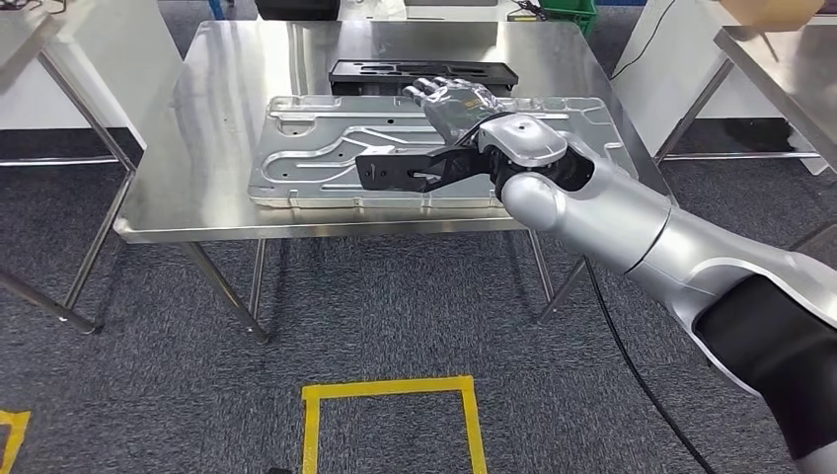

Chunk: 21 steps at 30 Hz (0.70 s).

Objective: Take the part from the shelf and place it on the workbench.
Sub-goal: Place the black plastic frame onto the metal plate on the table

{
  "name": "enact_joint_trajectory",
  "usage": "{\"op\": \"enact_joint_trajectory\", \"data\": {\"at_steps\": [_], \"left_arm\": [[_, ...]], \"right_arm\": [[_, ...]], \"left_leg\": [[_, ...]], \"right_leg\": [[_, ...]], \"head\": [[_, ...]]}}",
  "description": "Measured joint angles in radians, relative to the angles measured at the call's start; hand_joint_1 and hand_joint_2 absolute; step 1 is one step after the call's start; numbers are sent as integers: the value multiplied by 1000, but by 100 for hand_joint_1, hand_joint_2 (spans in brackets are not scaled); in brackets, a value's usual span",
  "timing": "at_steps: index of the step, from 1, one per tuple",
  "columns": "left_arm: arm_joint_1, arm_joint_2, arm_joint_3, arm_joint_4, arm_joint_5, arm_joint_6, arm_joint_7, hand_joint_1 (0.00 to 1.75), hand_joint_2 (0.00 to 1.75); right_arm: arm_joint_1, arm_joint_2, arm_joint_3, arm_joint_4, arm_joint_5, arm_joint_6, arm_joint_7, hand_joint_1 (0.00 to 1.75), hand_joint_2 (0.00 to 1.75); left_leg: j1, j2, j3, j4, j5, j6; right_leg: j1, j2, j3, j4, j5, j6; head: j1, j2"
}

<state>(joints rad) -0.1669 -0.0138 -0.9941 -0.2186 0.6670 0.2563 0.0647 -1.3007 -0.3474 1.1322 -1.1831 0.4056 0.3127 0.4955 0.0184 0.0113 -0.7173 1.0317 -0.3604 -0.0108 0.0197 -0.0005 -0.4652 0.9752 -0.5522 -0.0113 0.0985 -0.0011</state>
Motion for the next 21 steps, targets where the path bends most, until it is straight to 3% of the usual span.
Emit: {"op": "enact_joint_trajectory", "data": {"at_steps": [1,2,4,5,6,7,8,9,11,13,15,16,17,20,21], "left_arm": [[0,0,0,0,0,-1,2,0,0],[-1,0,0,0,0,-3,3,0,0],[-1,1,0,0,0,-4,5,0,0],[-1,2,0,0,0,-4,6,0,0],[-1,3,0,0,0,-4,6,0,0],[-1,5,0,0,0,-4,7,0,0],[-1,6,0,0,0,-4,8,0,0],[-1,7,0,0,0,-4,8,0,0],[-2,9,0,0,0,-4,8,0,0],[-2,11,0,0,0,-4,7,0,0],[0,12,0,0,0,-4,6,0,0],[0,12,0,1,0,-4,6,0,0],[0,12,0,1,0,-4,6,0,0],[1,13,0,1,-1,-4,6,0,0],[2,13,0,1,-2,-4,7,0,0]], "right_arm": [[0,3,1,1,4,1,-3,0,0],[-1,5,2,3,8,2,-6,0,0],[-1,8,5,6,12,3,-9,0,0],[0,9,6,7,13,4,-10,0,0],[1,10,6,9,14,4,-11,0,0],[3,11,7,10,15,5,-11,0,0],[5,11,7,11,16,5,-11,0,44],[6,12,7,12,17,5,-11,0,87],[5,11,5,14,20,5,-11,0,175],[4,11,4,16,21,4,-12,0,175],[6,11,4,18,20,3,-12,0,87],[7,11,4,19,18,3,-13,0,44],[7,11,4,21,17,3,-13,0,0],[8,12,4,25,15,3,-14,0,0],[10,12,5,26,15,3,-14,0,0]], "left_leg": [[0,-1,-5,5,-16,-4],[-1,-4,-14,29,-53,-7],[0,-11,-41,135,-160,-12],[0,-13,-52,200,-195,-15],[0,-13,-55,251,-204,-17],[0,-13,-47,278,-189,-19],[0,-12,-23,273,-161,-20],[0,-11,19,234,-137,-20],[-2,-10,115,110,-147,-17],[-5,-12,162,31,-183,-7],[-4,-14,156,19,-178,9],[-3,-13,149,18,-168,17],[-1,-13,139,16,-156,24],[0,-12,99,17,-122,33],[-1,-12,84,17,-110,33]], "right_leg": [[-2,-3,-8,-6,15,-6],[-4,-5,-20,-12,32,-11],[-6,-8,-51,-14,60,-19],[-6,-8,-70,-12,74,-20],[-6,-8,-89,-8,86,-19],[-6,-9,-109,-2,97,-17],[-7,-9,-129,6,106,-14],[-8,-10,-148,17,113,-11],[-7,-11,-180,40,122,-2],[-6,-13,-195,54,132,7],[-8,-13,-201,56,142,18],[-9,-11,-206,63,128,24],[-11,-9,-214,87,97,31],[-18,-6,-238,248,-44,49],[-19,-6,-238,297,-64,50]], "head": [[-2,0],[-7,0],[-23,0],[-30,0],[-35,0],[-39,0],[-42,0],[-44,0],[-46,0],[-44,0],[-43,0],[-43,0],[-41,0],[-33,0],[-31,0]]}}
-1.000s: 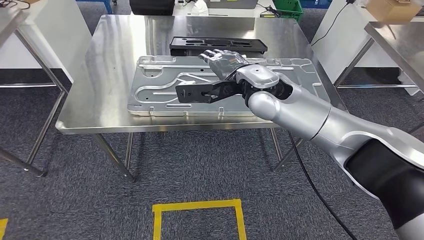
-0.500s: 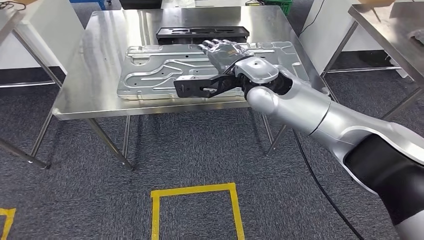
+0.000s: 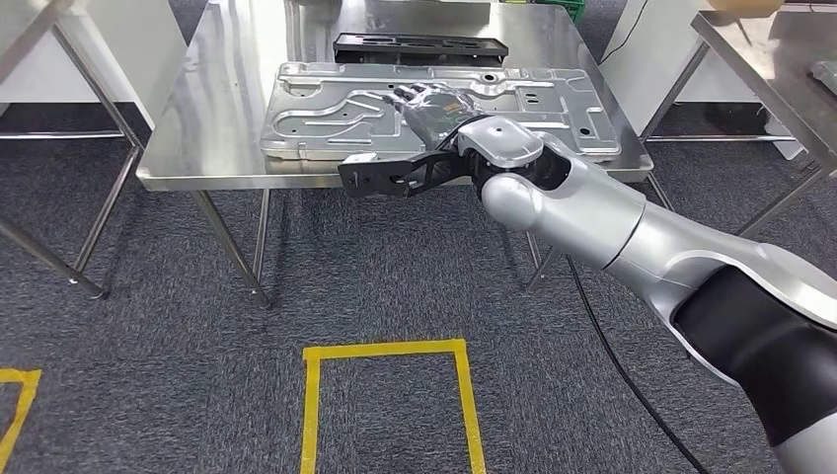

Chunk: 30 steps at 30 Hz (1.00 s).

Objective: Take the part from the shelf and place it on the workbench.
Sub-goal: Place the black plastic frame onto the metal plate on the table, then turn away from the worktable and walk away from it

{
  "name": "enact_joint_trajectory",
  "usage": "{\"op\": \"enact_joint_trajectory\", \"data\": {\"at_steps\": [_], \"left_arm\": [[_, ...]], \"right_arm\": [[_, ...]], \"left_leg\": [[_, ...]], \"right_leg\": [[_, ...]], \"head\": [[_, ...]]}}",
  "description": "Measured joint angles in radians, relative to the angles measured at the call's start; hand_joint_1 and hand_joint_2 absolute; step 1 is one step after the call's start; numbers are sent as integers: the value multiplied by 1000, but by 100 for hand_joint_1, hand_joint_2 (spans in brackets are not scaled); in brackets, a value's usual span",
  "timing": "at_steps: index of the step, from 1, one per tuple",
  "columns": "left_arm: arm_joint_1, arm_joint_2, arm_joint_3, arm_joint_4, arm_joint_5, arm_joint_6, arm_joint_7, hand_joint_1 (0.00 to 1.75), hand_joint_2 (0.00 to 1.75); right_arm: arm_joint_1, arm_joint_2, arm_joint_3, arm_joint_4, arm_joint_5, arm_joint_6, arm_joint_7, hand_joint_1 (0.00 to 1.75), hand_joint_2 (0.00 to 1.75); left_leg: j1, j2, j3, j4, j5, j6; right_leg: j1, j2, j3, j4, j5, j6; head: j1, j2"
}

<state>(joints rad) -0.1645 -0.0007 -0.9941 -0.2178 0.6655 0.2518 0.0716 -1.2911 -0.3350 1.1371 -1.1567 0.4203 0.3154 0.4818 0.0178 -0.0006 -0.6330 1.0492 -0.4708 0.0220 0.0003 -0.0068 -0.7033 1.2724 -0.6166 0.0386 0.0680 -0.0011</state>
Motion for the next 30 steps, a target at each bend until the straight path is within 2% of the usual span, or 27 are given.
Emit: {"op": "enact_joint_trajectory", "data": {"at_steps": [1,2,3,4,6,7,8,9,10,11,12,14,15,16,17,18,19,21,22,24,25,26,27,28,29,30], "left_arm": [[1,0,0,0,0,0,1,0,0],[2,0,0,0,0,0,1,0,0],[2,0,0,0,0,0,1,0,0],[2,0,0,0,0,0,1,0,0],[2,-2,0,0,0,0,1,0,0],[2,-2,0,0,0,0,1,0,0],[2,-3,0,0,0,0,1,0,0],[3,-3,0,0,0,0,1,0,0],[3,-3,0,0,0,0,1,0,0],[4,-2,0,0,0,-1,1,0,0],[4,-2,0,0,0,-1,1,0,0],[4,0,0,0,0,-1,1,0,0],[5,0,0,0,0,-1,1,0,0],[5,1,0,0,0,-1,1,0,0],[5,2,0,0,0,-1,1,0,0],[5,2,0,0,0,-1,1,0,0],[4,3,0,0,0,-1,0,0,0],[4,5,0,0,0,-1,-1,0,0],[3,5,0,0,0,-1,-2,0,0],[5,7,0,0,0,-1,-2,0,0],[6,7,0,0,0,-1,-2,0,0],[7,8,0,0,0,-1,-2,0,0],[7,8,0,0,0,-1,-2,0,0],[7,8,0,0,0,-1,-2,0,0],[7,9,0,0,0,-1,-2,0,0],[7,9,0,0,0,-1,-2,0,0]], "right_arm": [[1,1,0,1,0,0,0,0,0],[2,1,0,3,0,-1,0,0,0],[1,1,0,4,0,-1,0,0,0],[-1,2,0,6,-1,-2,0,0,0],[-5,2,-4,7,-1,-3,0,0,0],[-7,4,-6,8,-1,-4,-1,0,0],[-8,4,-7,9,-2,-5,-1,0,0],[-7,5,-7,10,-2,-5,-1,0,0],[-6,7,-7,11,-3,-5,-1,0,0],[-5,8,-6,12,-3,-6,-2,0,0],[-4,10,-6,13,-4,-6,-2,0,0],[-3,11,-6,16,-5,-6,-4,0,0],[-1,12,-6,18,-5,-6,-4,0,0],[0,13,-5,20,-6,-6,-5,0,0],[1,13,-5,21,-7,-6,-5,0,0],[2,14,-6,22,-7,-6,-5,0,0],[2,14,-6,23,-7,-6,-5,0,0],[0,14,-8,25,-7,-7,-6,0,0],[-1,14,-8,26,-7,-7,-6,0,0],[1,14,-7,28,-7,-8,-6,0,0],[2,14,-7,30,-8,-8,-7,0,0],[2,14,-6,31,-9,-8,-7,0,0],[2,14,-6,32,-10,-8,-8,0,0],[2,14,-6,33,-11,-8,-8,0,0],[3,14,-6,34,-12,-8,-9,0,0],[4,14,-6,35,-12,-7,-9,0,0]], "left_leg": [[0,1,-16,1,12,-1],[-1,2,-31,1,24,-2],[-2,3,-44,1,35,-3],[-3,5,-55,1,46,-5],[-3,9,-69,-2,66,-13],[-1,12,-74,-6,79,-19],[0,14,-76,-13,92,-26],[2,15,-79,-21,102,-32],[2,14,-82,-24,97,-37],[1,11,-88,-11,72,-41],[1,7,-99,22,29,-44],[0,0,-125,141,-69,-50],[0,-1,-134,200,-93,-53],[0,-1,-132,239,-93,-57],[1,0,-116,246,-74,-59],[1,1,-82,219,-47,-61],[2,2,-38,167,-33,-62],[0,3,41,54,-44,-58],[-1,2,59,21,-59,-54],[-2,-1,61,3,-62,-41],[-1,-1,56,0,-56,-33],[1,0,50,-2,-48,-24],[3,0,42,-3,-39,-16],[4,1,33,-4,-30,-10],[3,1,22,-3,-20,-7],[3,1,10,-3,-11,-6]], "right_leg": [[0,0,9,25,2,-1],[1,1,30,17,21,-4],[2,2,66,-22,48,-10],[4,4,114,-86,65,-19],[12,9,204,-225,62,-37],[16,11,227,-269,54,-44],[19,11,234,-292,54,-48],[19,10,231,-302,65,-52],[17,7,225,-311,82,-57],[15,4,218,-321,99,-62],[12,0,208,-327,115,-67],[12,-3,178,-323,137,-72],[12,-4,161,-318,147,-71],[12,-5,143,-311,155,-70],[11,-6,125,-302,162,-68],[10,-6,106,-291,167,-65],[8,-7,89,-278,171,-61],[9,-8,61,-253,176,-54],[10,-8,52,-246,180,-49],[10,-8,43,-242,193,-39],[9,-5,38,-238,190,-33],[8,-2,32,-225,171,-26],[6,1,24,-194,135,-19],[3,5,14,-143,86,-12],[0,5,5,-82,38,-7],[-2,5,0,-25,4,-4]], "head": [[3,0],[7,0],[12,0],[18,0],[24,0],[25,0],[27,0],[28,0],[28,0],[25,0],[19,0],[6,0],[0,0],[-4,0],[-8,0],[-12,0],[-14,0],[-17,0],[-16,0],[-13,0],[-13,0],[-11,0],[-9,0],[-7,0],[-2,0],[1,0]]}}
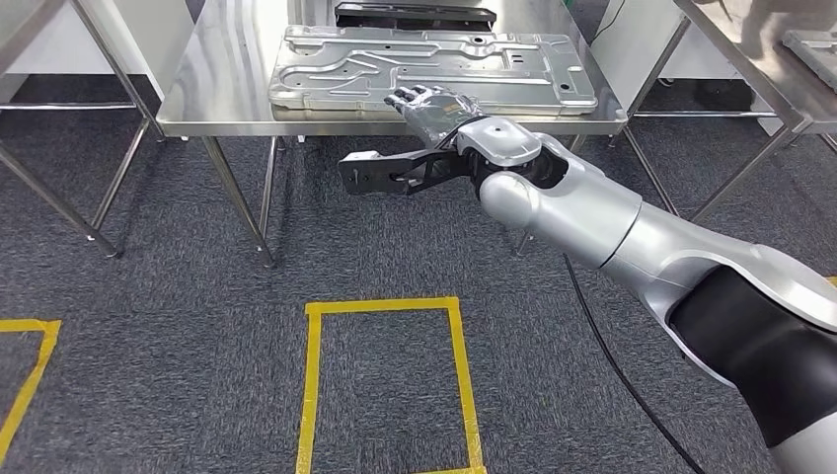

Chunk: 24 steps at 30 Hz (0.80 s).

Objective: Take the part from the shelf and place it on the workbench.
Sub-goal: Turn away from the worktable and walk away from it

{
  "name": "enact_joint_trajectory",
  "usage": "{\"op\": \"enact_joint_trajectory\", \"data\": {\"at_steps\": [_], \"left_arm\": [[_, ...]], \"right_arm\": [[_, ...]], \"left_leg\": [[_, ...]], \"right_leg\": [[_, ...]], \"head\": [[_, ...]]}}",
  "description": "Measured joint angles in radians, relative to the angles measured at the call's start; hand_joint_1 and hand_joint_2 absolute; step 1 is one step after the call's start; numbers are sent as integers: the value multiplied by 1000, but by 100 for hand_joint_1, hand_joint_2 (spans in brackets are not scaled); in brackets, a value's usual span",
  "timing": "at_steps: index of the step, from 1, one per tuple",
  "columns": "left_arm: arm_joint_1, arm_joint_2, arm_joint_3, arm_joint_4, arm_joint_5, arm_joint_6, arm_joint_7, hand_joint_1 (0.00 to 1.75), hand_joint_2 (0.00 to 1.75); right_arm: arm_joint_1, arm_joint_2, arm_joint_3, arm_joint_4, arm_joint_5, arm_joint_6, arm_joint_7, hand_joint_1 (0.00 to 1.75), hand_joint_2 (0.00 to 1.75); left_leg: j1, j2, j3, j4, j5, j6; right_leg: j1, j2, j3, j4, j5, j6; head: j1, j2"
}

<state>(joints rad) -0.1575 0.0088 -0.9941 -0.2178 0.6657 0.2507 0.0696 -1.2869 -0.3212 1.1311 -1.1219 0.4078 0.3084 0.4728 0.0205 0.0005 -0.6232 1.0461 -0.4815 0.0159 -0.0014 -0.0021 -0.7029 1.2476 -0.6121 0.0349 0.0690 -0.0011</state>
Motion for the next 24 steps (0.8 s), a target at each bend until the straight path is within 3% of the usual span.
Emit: {"op": "enact_joint_trajectory", "data": {"at_steps": [1,2,3,4,6,8,10,11,13,15,16,17,18,19,20,22,24], "left_arm": [[0,1,0,0,0,0,0,0,0],[1,2,0,0,0,0,0,0,0],[1,2,0,0,0,0,0,0,0],[1,3,0,0,0,0,0,0,0],[0,1,0,0,0,0,0,0,0],[0,0,0,0,-1,0,0,0,0],[1,-1,0,0,-2,0,1,0,0],[2,-1,0,0,-2,0,1,0,0],[2,-1,0,0,-2,0,2,0,0],[2,0,0,0,-2,0,2,0,0],[2,0,0,0,-2,0,2,0,0],[2,0,0,0,-2,0,2,0,0],[2,0,0,0,-2,0,2,0,0],[2,1,0,0,-2,0,2,0,0],[1,1,0,0,-2,0,2,0,0],[-1,2,0,0,-2,0,1,0,0],[-1,2,0,0,-2,0,1,0,0]], "right_arm": [[2,0,0,1,0,1,0,0,0],[4,0,1,2,0,3,0,0,0],[4,0,1,4,1,5,0,0,0],[3,1,1,5,2,6,0,0,0],[-4,1,-1,6,3,6,0,0,0],[-9,2,-1,7,4,6,0,0,0],[-6,2,0,8,4,6,0,0,0],[-5,2,0,8,4,7,0,0,0],[-4,3,1,10,4,7,0,0,0],[-3,3,1,12,4,7,0,0,0],[-2,4,1,12,4,7,0,0,0],[-1,4,2,13,4,7,0,0,0],[0,4,2,13,4,7,0,0,0],[0,4,2,13,4,7,0,0,0],[-1,4,1,13,4,7,0,0,0],[-4,3,0,14,4,7,0,0,0],[-4,2,-1,14,4,7,0,0,0]], "left_leg": [[-1,0,-12,0,10,0],[-2,1,-24,1,19,0],[-3,2,-36,1,29,-1],[-4,2,-47,1,39,-3],[-5,4,-63,0,58,-11],[-1,7,-73,-7,80,-23],[3,8,-78,-20,97,-34],[3,7,-82,-17,83,-39],[3,3,-99,47,-2,-45],[3,-1,-123,170,-92,-52],[3,-2,-127,222,-105,-56],[3,-2,-120,251,-94,-58],[4,-1,-97,249,-67,-60],[5,0,-59,218,-41,-62],[5,0,-10,162,-35,-63],[3,-1,71,47,-63,-55],[-1,-4,91,2,-79,-37]], "right_leg": [[-1,0,4,37,-12,1],[-1,0,19,44,-4,-1],[0,1,47,17,19,-4],[1,2,89,-38,44,-11],[8,5,182,-177,61,-30],[17,9,222,-256,53,-42],[20,5,216,-275,75,-48],[19,2,210,-283,91,-53],[14,-7,192,-295,121,-62],[14,-8,160,-288,143,-67],[14,-9,141,-282,153,-66],[13,-9,121,-274,162,-64],[12,-9,100,-264,170,-62],[11,-9,78,-252,178,-58],[11,-9,59,-239,183,-53],[12,-10,33,-217,194,-43],[11,-10,23,-212,210,-35]], "head": [[3,0],[7,0],[11,0],[16,0],[23,0],[25,0],[28,0],[27,0],[15,0],[2,0],[-2,0],[-7,0],[-11,0],[-15,0],[-17,0],[-16,0],[-13,0]]}}
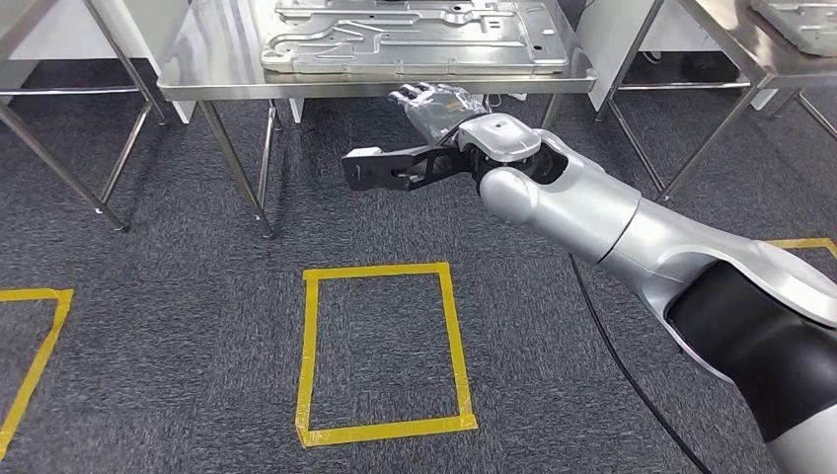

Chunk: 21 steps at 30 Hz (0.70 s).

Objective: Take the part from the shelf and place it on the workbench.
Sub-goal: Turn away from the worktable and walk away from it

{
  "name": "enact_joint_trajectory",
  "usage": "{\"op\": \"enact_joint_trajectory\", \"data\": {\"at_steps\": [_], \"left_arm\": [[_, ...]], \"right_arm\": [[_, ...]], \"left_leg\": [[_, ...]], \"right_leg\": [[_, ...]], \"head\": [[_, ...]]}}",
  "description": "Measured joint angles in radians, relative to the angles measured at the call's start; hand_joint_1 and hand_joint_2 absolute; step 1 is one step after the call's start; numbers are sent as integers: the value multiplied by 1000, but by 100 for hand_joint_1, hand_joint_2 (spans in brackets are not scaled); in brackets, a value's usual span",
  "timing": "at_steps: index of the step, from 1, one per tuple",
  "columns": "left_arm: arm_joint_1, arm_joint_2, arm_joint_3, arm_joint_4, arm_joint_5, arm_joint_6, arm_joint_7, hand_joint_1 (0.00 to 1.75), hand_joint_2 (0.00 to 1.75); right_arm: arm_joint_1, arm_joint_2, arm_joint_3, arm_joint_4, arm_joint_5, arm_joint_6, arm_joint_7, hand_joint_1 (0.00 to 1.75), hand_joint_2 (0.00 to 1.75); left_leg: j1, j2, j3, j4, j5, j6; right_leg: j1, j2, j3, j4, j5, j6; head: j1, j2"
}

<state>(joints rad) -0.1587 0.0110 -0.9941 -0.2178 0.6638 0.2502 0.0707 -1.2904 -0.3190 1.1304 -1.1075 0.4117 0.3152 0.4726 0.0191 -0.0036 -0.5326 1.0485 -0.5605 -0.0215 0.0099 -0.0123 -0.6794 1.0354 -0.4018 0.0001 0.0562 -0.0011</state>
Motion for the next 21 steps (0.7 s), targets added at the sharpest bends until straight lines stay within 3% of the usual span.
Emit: {"op": "enact_joint_trajectory", "data": {"at_steps": [2,4,6,7,8,9,11,13,14,15,17,19,21], "left_arm": [[0,0,0,0,0,0,0,0,0],[0,0,0,0,0,1,0,0,0],[0,1,0,0,0,1,-1,0,0],[1,1,0,0,1,1,0,0,0],[2,1,0,0,2,1,0,0,0],[2,2,0,0,2,1,1,0,0],[2,2,0,0,3,1,2,0,0],[1,0,0,0,3,1,2,0,0],[1,-2,0,0,4,2,3,0,0],[0,-3,0,0,4,1,3,0,0],[1,-3,0,0,4,1,4,0,0],[3,-2,0,0,6,0,5,0,0],[4,-2,0,0,6,0,5,0,0]], "right_arm": [[1,0,1,1,0,1,0,0,0],[1,-1,1,3,0,2,0,0,0],[1,-1,1,4,0,3,-1,0,0],[2,-1,2,4,0,3,-2,0,0],[3,0,2,5,0,3,-2,0,0],[4,0,2,6,0,4,-2,0,0],[2,0,2,7,4,4,-3,0,0],[-5,2,1,6,10,4,-4,0,0],[-8,3,1,6,14,5,-5,0,0],[-9,4,1,6,17,7,-6,0,0],[-8,6,2,6,19,10,-6,0,0],[-6,9,3,7,19,12,-7,0,0],[-4,9,6,7,19,13,-8,0,0]], "left_leg": [[2,0,-17,-1,19,17],[5,1,-42,-4,42,30],[5,1,-70,-4,65,36],[5,2,-84,-3,75,36],[4,3,-98,-3,87,36],[3,5,-111,-3,98,35],[0,8,-133,-3,118,32],[-2,7,-147,-3,135,24],[-1,6,-151,-5,143,18],[-1,4,-153,-8,153,11],[0,1,-161,-11,160,1],[0,-1,-184,36,110,-6],[0,0,-223,149,31,-12]], "right_leg": [[-3,2,-9,4,-6,10],[-7,6,-26,63,-81,24],[-10,6,-41,180,-172,33],[-11,7,-44,234,-188,35],[-10,7,-40,270,-183,34],[-10,7,-24,274,-158,31],[-6,12,51,188,-114,14],[1,26,150,44,-130,-9],[5,31,182,-8,-146,-17],[7,30,195,-36,-155,-20],[5,16,195,-60,-142,-23],[1,-4,189,-77,-120,-30],[2,-21,176,-78,-107,-35]], "head": [[-1,0],[3,0],[10,0],[12,0],[16,0],[20,0],[31,0],[36,0],[37,0],[38,0],[39,0],[31,0],[19,0]]}}
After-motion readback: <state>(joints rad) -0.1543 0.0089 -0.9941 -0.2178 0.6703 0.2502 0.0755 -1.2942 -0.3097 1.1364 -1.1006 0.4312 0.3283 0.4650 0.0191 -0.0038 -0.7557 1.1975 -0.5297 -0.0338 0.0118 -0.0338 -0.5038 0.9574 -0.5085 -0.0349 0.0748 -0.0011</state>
